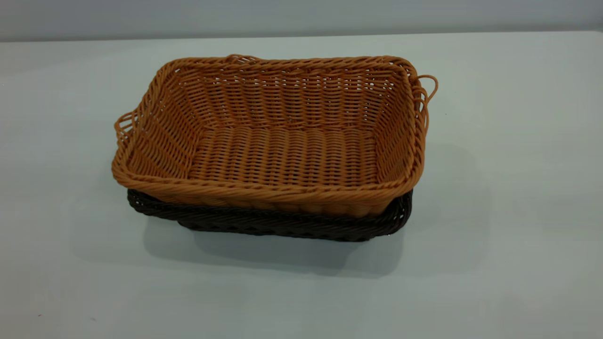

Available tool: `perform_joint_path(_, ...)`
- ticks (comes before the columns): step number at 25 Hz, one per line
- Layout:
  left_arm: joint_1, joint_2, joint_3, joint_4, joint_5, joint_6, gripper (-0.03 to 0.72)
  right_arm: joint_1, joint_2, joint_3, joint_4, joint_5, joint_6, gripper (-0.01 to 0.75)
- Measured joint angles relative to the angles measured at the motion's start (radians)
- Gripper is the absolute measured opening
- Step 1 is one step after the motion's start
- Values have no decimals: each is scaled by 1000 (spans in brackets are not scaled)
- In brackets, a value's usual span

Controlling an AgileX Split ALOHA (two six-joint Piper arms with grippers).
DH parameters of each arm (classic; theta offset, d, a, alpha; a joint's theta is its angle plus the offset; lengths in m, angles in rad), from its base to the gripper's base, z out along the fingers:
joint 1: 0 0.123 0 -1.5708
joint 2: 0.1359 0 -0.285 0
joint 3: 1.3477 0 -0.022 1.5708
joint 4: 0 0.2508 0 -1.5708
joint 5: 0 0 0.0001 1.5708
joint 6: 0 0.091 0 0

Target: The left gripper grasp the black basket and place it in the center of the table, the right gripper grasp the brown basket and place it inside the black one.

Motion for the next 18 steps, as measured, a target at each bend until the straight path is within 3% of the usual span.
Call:
perform_joint_path(8, 0, -235, 170, 0, 0, 8, 446, 0, -191, 131, -153, 19, -20, 576)
perform_joint_path(18, 0, -353, 300, 0, -4, 9, 446, 0, -330, 162, -163, 20, -21, 576)
